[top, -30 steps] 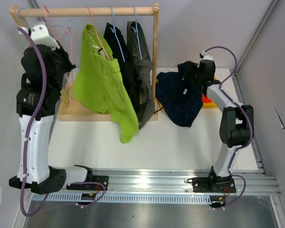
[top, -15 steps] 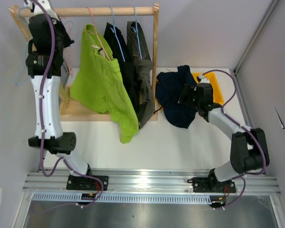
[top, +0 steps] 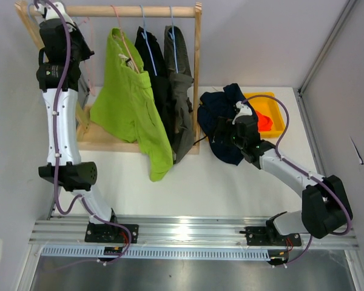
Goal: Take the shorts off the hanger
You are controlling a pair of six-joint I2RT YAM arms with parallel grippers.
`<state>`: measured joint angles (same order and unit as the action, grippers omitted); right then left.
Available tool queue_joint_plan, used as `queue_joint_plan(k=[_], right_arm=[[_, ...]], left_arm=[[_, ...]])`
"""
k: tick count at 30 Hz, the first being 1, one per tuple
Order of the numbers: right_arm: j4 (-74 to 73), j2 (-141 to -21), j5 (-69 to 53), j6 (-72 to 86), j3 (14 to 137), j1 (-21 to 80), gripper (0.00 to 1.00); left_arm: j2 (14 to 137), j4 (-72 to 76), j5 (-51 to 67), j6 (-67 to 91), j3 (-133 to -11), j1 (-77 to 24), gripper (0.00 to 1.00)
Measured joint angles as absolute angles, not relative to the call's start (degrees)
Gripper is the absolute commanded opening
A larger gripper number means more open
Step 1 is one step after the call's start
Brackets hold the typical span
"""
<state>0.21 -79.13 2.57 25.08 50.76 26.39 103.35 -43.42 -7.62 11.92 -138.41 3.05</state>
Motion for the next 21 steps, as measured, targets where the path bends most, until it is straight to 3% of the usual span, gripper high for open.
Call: queue_joint_plan(k=[12, 15, 17, 21], right_arm=[[-3.6, -74.5, 6.2, 25.5, 50.8, 29.2, 0.99], [-4.8, -73.5, 7.0, 25.5, 50.8, 29.9, 0.99], [-5.5, -72.7, 7.4, 25.5, 50.8, 30.3, 0.99], [-6.4, -71.4, 8.3, 25.5, 50.8, 31.0, 1.0]], left_arm=[[102.2, -42.7, -7.8, 12.1, -129.4, 4.1, 0.01], [101.6, -43.0, -7.8, 12.1, -129.1, 4.1, 0.11], [100.8, -43.3, -7.8, 12.2, -128.4, 4.1, 0.26], [99.0, -44.8, -7.8, 12.8, -127.9, 4.1, 0.41]])
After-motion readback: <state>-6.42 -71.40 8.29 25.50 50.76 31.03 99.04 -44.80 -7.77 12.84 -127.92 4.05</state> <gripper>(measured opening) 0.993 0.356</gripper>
